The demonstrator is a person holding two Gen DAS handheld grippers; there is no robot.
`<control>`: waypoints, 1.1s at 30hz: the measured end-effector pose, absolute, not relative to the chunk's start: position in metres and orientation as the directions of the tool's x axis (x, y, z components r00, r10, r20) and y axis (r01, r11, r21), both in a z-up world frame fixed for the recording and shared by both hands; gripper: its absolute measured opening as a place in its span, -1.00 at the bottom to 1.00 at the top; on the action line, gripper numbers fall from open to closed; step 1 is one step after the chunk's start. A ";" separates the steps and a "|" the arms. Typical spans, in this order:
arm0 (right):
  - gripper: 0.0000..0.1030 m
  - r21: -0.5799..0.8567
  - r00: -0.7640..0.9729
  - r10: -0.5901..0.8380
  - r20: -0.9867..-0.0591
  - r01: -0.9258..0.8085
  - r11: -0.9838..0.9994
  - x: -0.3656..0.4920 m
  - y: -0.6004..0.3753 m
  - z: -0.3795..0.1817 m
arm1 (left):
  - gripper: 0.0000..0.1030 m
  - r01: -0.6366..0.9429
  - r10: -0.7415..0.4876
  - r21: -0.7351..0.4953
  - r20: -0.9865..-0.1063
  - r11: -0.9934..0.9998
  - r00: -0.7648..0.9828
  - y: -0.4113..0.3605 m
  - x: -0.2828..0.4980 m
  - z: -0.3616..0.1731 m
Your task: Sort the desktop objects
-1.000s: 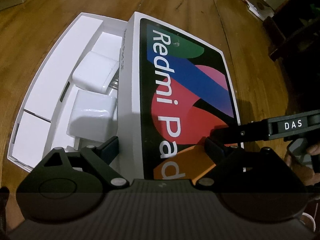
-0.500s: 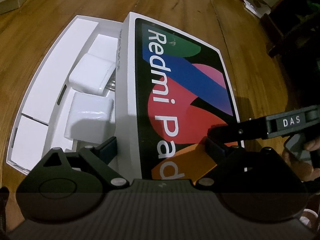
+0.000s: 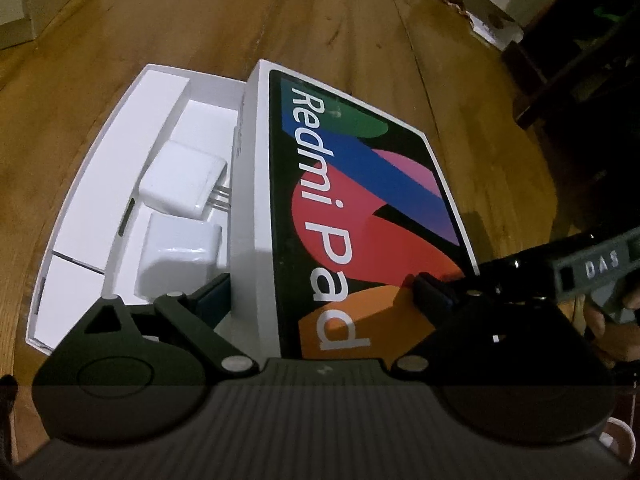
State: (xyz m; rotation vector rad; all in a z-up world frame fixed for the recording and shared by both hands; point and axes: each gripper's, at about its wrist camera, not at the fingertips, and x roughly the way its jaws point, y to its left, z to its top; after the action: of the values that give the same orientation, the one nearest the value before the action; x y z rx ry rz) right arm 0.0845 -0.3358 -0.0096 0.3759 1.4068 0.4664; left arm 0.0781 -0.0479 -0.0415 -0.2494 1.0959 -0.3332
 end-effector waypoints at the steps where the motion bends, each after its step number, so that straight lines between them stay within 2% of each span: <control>1: 0.63 0.510 0.099 0.519 -0.849 -0.102 0.854 0.083 -0.333 -0.007 | 0.86 0.138 -0.386 -0.362 -0.823 0.922 0.417 -0.047 0.078 -0.041; 10: 0.58 0.474 0.101 0.499 -0.861 -0.196 0.858 0.078 -0.317 0.008 | 0.87 0.152 -0.346 -0.311 -0.831 0.938 0.436 -0.040 0.076 -0.027; 13: 0.50 0.441 0.091 0.474 -0.876 -0.247 0.862 0.085 -0.310 0.012 | 0.86 0.123 -0.330 -0.309 -0.829 0.943 0.452 -0.031 0.077 -0.025; 20: 0.50 0.452 0.134 0.505 -0.852 -0.296 0.841 0.110 -0.279 0.028 | 0.90 0.059 -0.292 -0.303 -0.819 0.951 0.495 0.007 0.087 -0.014; 25: 0.50 0.490 0.153 0.549 -0.821 -0.304 0.817 0.117 -0.273 0.037 | 0.93 0.013 -0.311 -0.351 -0.809 0.936 0.498 0.028 0.095 -0.019; 33: 0.50 0.501 0.119 0.556 -0.822 -0.311 0.807 0.112 -0.263 0.031 | 0.93 -0.017 -0.322 -0.380 -0.806 0.925 0.496 0.043 0.104 -0.035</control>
State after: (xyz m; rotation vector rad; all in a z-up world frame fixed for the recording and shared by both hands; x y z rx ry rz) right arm 0.1115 -0.2630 0.0312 0.2259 1.3059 0.6419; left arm 0.1038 0.0432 -0.0349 -0.3621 1.0409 -0.1897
